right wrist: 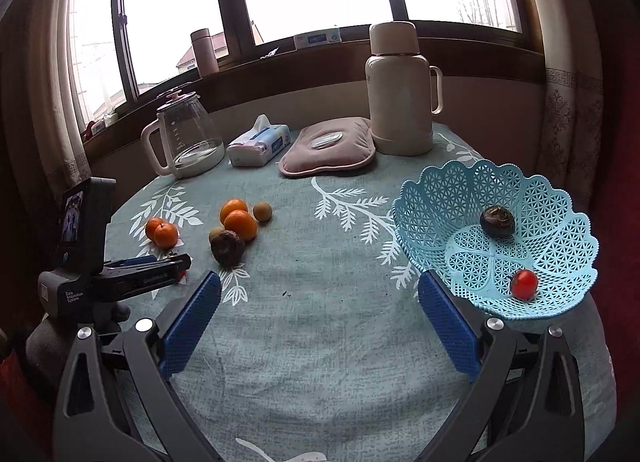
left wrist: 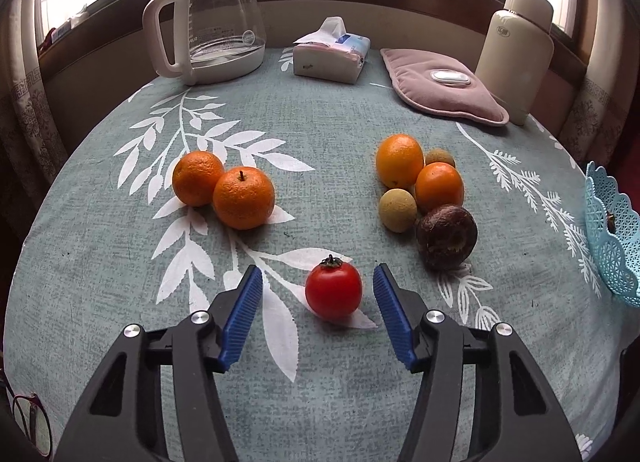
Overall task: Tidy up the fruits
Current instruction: 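Grasp the second red tomato with the left tool, then grasp a dark brown round fruit with the right tool while the left tool holds the tomato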
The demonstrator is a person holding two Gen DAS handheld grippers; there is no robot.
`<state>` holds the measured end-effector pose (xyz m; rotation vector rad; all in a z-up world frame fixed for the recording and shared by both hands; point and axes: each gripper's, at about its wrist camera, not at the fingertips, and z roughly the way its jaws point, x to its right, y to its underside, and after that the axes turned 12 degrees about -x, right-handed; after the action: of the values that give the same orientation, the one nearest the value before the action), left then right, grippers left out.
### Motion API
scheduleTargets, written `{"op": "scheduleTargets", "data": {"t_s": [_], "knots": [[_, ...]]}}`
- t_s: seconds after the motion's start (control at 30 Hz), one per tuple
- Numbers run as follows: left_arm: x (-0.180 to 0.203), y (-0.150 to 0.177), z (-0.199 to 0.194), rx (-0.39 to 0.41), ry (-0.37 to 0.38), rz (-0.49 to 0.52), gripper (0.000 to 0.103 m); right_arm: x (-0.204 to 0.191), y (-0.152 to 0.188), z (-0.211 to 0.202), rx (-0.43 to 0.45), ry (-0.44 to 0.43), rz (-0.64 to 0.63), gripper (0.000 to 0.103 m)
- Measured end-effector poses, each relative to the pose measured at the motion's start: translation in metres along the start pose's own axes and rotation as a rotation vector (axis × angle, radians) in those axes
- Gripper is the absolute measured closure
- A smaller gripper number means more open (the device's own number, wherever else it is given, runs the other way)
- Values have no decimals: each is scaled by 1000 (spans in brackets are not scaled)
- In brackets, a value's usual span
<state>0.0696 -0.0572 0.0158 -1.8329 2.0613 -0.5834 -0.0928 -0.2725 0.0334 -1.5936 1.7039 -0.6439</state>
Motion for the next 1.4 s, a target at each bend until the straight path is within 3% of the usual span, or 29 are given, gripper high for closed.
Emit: {"op": "scheduleTargets", "data": {"t_s": [0.37,0.8,1.23,1.33,1.4], "knots": [[-7,3,-1,3,24,-41,74,-5,3,10,-33,-4,-17,3],[-39,-2,-41,103,62,-93,74,-36,-11,33,-83,-66,-38,3],[-74,-10,-75,197,99,-194,74,-80,-47,97,-208,-113,-64,3],[-78,-11,-75,201,111,-210,74,-90,-52,111,-222,-92,-86,8],[-80,-10,-73,203,115,-223,74,-94,-54,122,-241,-80,-90,18]]}}
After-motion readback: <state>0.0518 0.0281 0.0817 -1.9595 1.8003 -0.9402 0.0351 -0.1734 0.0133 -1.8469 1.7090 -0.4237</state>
